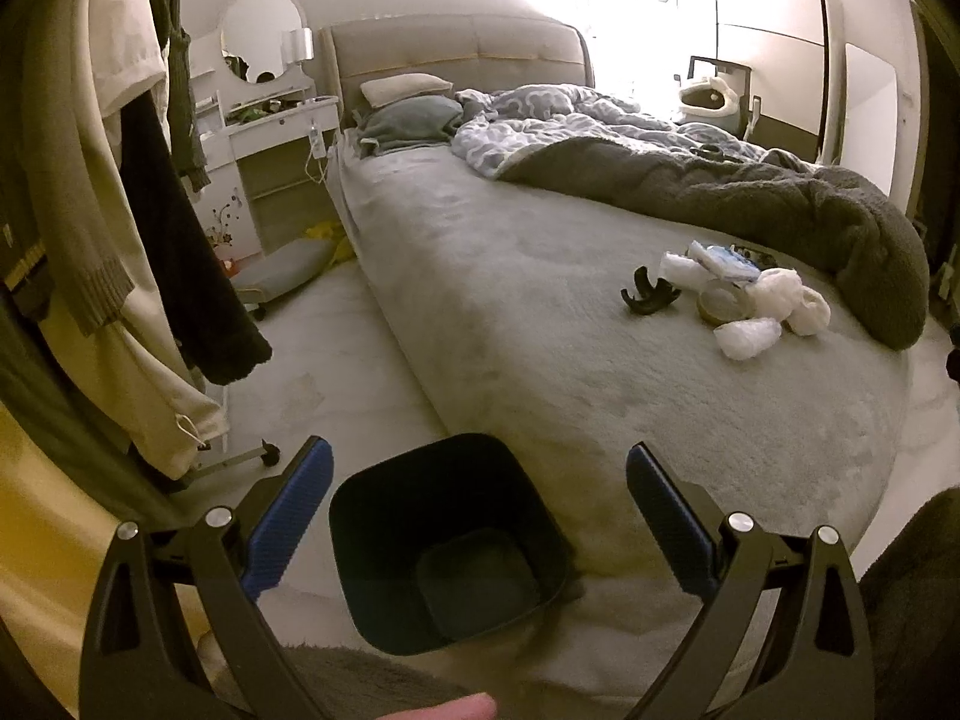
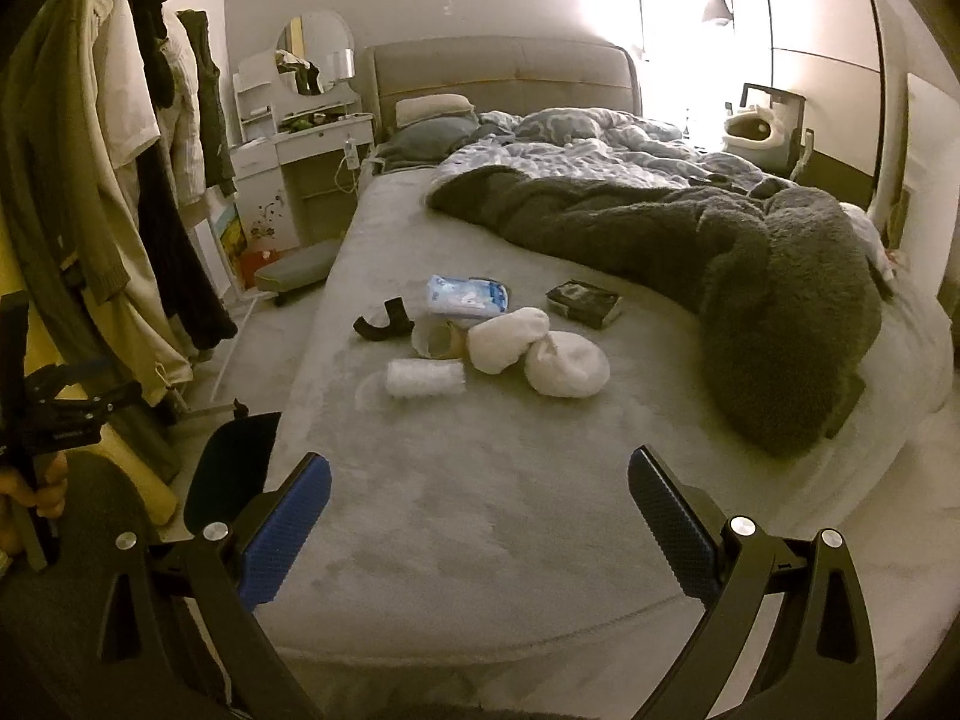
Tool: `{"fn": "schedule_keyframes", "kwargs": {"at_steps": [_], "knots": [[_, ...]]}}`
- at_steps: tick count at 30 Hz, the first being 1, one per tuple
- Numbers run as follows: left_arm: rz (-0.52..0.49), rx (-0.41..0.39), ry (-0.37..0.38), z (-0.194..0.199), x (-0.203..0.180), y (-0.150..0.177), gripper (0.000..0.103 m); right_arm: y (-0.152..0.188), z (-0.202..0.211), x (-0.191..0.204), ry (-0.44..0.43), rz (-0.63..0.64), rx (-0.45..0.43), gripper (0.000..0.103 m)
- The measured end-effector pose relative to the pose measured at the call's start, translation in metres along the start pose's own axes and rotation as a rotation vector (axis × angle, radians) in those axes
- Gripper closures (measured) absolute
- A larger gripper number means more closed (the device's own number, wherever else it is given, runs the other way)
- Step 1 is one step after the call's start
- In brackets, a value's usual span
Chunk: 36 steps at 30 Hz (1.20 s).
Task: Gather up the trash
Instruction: 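Move the right tool to the bed and grasp the white tissue ball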
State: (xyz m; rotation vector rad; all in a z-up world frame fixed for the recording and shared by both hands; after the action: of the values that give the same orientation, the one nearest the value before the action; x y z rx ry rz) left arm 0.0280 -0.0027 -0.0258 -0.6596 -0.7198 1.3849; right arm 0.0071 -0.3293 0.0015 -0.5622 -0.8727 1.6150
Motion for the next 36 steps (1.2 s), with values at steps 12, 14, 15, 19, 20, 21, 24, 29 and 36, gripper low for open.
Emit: {"fn": "schedule_keyframes", "kwargs": {"at_steps": [12, 14, 15, 19, 20, 21, 24, 29, 36], "knots": [[0.029, -0.063, 0.069, 0.027, 0.006, -0.018, 0.004, -0.033, 0.028, 0.01, 0.016, 0.052, -0.006, 0.003], [0.021, -0.077, 0.078, 0.028, 0.004, -0.025, 0.004, -0.037, 0.021, 0.008, 0.01, 0.045, 0.001, 0.003], [0.021, -0.08, 0.08, 0.027, 0.004, -0.027, 0.004, -0.038, 0.014, 0.005, 0.01, 0.036, 0.01, 0.003], [0.044, -0.078, 0.101, 0.012, 0.003, -0.041, 0.004, -0.041, -0.02, -0.007, 0.005, 0.0, 0.053, 0.01], [0.049, -0.077, 0.102, 0.009, 0.003, -0.042, 0.004, -0.041, -0.028, -0.012, -0.002, -0.017, 0.059, 0.011], [0.051, -0.071, 0.111, 0.003, 0.001, -0.047, 0.004, -0.041, -0.034, -0.013, -0.004, -0.028, 0.064, 0.011], [0.039, -0.067, 0.125, -0.011, -0.004, -0.054, 0.004, -0.038, -0.057, -0.022, 0.011, -0.019, 0.096, 0.011], [0.046, -0.047, 0.169, -0.036, -0.011, -0.067, 0.004, -0.038, -0.087, -0.04, 0.029, -0.005, 0.127, 0.011], [0.03, -0.007, 0.231, -0.073, -0.026, -0.075, 0.004, -0.045, -0.134, -0.049, 0.032, 0.069, 0.185, 0.011]]}}
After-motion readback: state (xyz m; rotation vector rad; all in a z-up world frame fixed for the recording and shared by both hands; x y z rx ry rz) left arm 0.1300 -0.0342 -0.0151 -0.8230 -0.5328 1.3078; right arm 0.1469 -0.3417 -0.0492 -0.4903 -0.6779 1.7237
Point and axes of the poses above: each gripper's, at about its wrist camera, not at the fingertips, and z roughly against the way its jaws point, x to its left, y to its underside, the point moved 4 cm from there along -z, roughly the way its jaws point
